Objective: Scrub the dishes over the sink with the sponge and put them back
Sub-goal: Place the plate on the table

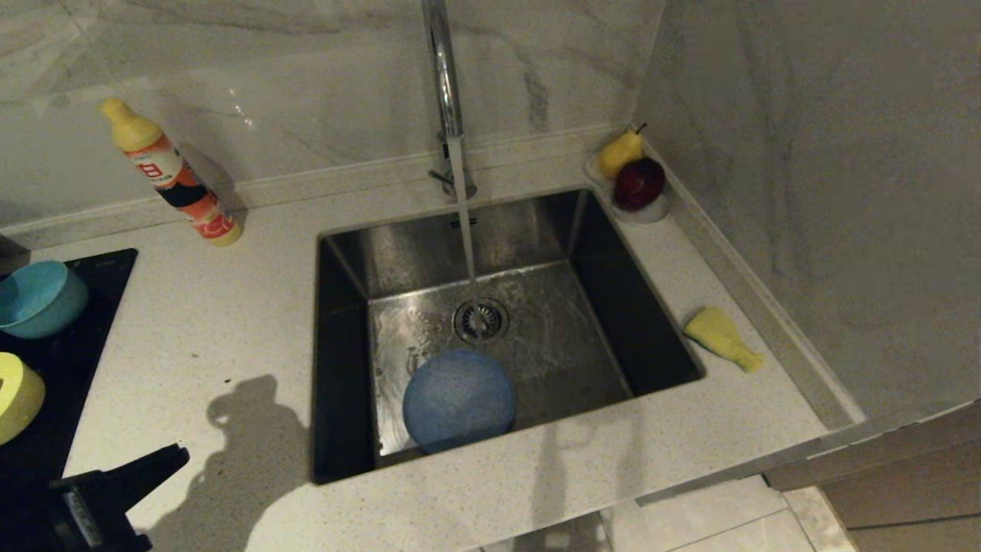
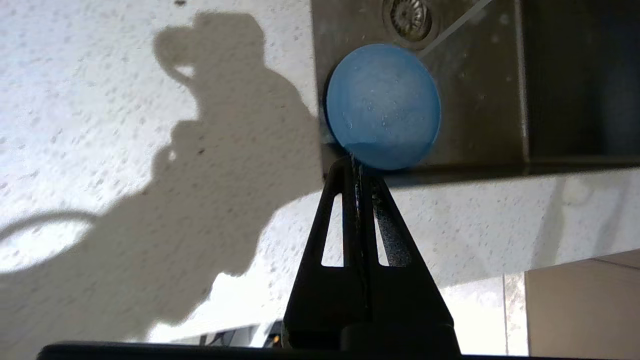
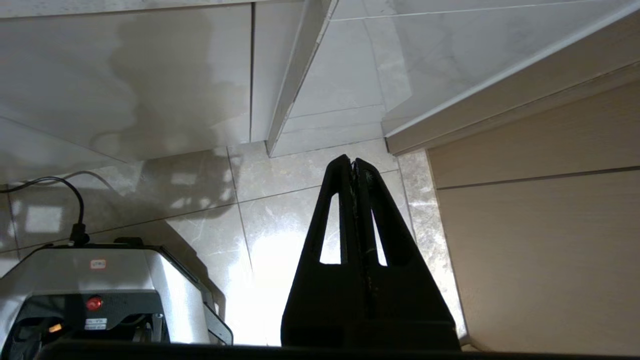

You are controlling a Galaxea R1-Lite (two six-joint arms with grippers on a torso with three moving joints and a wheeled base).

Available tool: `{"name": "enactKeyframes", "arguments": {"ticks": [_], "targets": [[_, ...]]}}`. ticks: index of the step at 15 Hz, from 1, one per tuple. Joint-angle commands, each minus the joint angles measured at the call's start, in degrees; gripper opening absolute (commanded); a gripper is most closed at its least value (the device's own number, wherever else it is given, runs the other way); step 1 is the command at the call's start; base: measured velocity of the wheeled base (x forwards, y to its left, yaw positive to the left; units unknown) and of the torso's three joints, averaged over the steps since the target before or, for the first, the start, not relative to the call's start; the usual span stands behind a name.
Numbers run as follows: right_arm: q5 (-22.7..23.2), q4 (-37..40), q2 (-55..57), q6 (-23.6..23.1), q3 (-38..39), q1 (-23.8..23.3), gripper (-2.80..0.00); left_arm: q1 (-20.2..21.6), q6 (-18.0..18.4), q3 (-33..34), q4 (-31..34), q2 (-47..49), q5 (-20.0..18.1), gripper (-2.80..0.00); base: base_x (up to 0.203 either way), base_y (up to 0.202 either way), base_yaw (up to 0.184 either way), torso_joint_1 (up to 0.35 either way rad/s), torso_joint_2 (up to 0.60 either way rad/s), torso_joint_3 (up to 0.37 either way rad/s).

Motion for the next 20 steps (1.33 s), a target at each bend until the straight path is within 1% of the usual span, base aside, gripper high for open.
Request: {"name": "enactKeyframes", "arguments": {"ticks": [1, 2, 3, 6, 11, 20], "targets": [[0.1, 0.0, 0.0, 0.0, 0.0, 3.5, -2.8, 0.0, -0.2, 0.1, 1.3, -2.8, 0.0, -2.8, 0.0, 0.0, 0.0, 0.0, 0.0, 0.0], [0.2, -0.1, -1.1, -0.2, 0.1, 5.0, -2.8, 0.0, -0.2, 0.4, 1.9, -3.6, 0.0, -2.8, 0.0, 0.0, 0.0, 0.0, 0.0, 0.0], [0.3, -0.6, -2.7, -0.3, 0.2, 5.2, -2.8, 0.0, -0.2, 0.4, 2.8, -3.9, 0.0, -2.8, 0.0, 0.0, 0.0, 0.0, 0.0, 0.0], [0.5, -1.5, -4.5, -0.1, 0.6, 5.4, -2.8, 0.0, -0.2, 0.4, 3.0, -4.6, -0.1, -2.8, 0.0, 0.0, 0.0, 0.0, 0.0, 0.0], [0.6, -1.5, -4.5, 0.0, 0.6, 5.5, -2.8, 0.0, -0.2, 0.7, 4.3, -6.0, 0.0, -2.8, 0.0, 0.0, 0.0, 0.0, 0.0, 0.0], [0.6, -1.6, -4.5, 0.0, 0.6, 5.4, -2.8, 0.0, -0.1, 0.6, 5.2, -5.7, 0.0, -2.8, 0.0, 0.0, 0.0, 0.0, 0.0, 0.0]]}}
